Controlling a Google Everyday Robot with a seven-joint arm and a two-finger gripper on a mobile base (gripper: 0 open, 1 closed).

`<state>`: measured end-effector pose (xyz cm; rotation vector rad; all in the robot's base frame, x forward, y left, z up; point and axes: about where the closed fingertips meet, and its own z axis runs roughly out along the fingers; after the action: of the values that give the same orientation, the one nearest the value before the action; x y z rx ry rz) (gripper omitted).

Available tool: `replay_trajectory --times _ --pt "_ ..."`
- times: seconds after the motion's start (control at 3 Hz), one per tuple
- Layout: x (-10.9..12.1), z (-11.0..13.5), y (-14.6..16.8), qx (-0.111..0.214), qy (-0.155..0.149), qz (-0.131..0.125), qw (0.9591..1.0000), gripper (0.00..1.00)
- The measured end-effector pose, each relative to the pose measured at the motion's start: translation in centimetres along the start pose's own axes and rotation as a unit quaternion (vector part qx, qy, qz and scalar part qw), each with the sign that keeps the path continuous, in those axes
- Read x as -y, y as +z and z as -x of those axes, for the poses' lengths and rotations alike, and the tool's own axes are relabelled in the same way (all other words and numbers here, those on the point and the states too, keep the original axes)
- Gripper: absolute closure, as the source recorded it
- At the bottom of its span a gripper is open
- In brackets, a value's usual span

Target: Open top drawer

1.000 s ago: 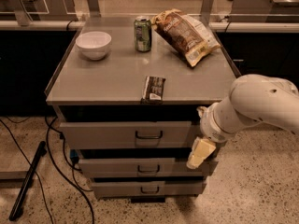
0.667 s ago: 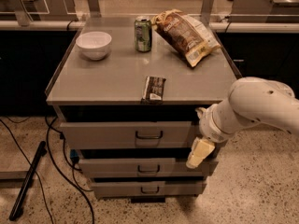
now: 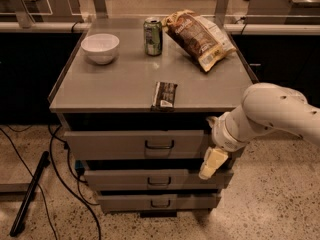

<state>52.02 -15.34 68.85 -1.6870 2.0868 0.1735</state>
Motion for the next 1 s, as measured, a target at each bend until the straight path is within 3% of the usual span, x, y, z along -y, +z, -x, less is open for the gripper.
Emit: replay_trajectory --times 1.0 --pt "0.9 0.3 2.1 0.014 -0.02 0.015 0.9996 0.0"
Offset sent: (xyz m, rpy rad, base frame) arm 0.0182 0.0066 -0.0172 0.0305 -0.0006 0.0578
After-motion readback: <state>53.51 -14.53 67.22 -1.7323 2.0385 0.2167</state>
